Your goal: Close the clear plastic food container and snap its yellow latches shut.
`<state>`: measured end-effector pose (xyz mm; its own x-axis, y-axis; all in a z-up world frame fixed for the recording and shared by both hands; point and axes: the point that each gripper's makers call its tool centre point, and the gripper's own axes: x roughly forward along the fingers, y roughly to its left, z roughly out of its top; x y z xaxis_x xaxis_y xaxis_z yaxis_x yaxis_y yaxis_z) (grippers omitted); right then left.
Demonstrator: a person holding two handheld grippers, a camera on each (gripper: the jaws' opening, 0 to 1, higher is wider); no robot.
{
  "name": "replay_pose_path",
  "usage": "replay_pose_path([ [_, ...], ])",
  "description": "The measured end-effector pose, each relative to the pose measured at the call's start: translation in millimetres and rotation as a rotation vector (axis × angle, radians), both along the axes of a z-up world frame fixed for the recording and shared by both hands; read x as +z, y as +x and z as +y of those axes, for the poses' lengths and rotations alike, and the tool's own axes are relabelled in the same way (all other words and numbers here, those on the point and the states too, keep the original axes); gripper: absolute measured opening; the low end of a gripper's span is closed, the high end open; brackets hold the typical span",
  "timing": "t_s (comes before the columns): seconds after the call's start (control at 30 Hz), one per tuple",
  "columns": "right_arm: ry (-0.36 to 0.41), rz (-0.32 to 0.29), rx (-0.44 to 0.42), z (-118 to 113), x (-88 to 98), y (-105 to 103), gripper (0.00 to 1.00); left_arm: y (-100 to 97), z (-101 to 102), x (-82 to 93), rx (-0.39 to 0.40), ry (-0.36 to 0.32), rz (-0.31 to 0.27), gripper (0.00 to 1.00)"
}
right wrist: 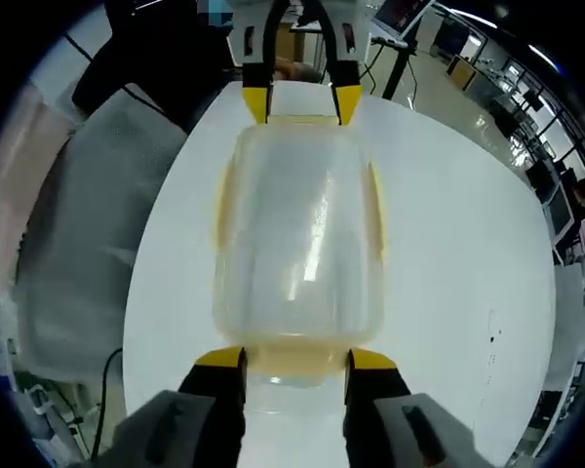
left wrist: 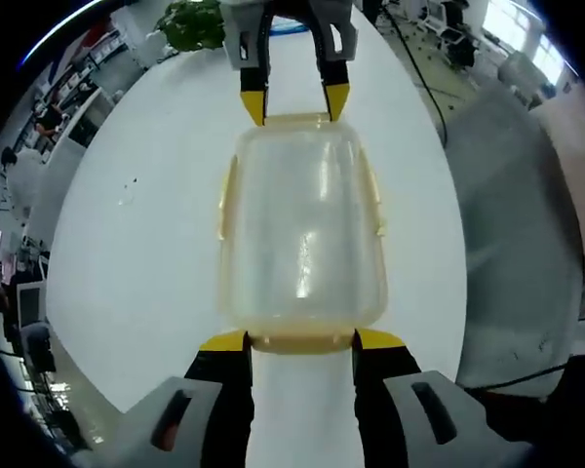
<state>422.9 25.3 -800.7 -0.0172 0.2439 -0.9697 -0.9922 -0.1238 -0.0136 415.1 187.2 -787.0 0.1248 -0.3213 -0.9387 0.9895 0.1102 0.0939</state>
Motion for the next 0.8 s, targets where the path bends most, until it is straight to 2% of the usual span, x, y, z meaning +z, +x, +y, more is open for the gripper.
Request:
replay_pose_path([
  [0.4, -0.020, 0.031, -0.036, -31, -5.9, -2, 0.37, 3.3, -31, -9.9, -0.028, -0.005, 0.002, 0.37],
  [0.57, -0.045, 0.033, -0.027, -41, -13.1, -4, 0.37, 0.8, -40, -16.0, -0.022, -0.015, 0.021, 0.37],
  [0.8, -0.055, 0.028, -0.031, -52, -14.1, 1, 0.37, 3.7, -51, -20.4, -0.012, -0.022, 0.022, 0.37],
])
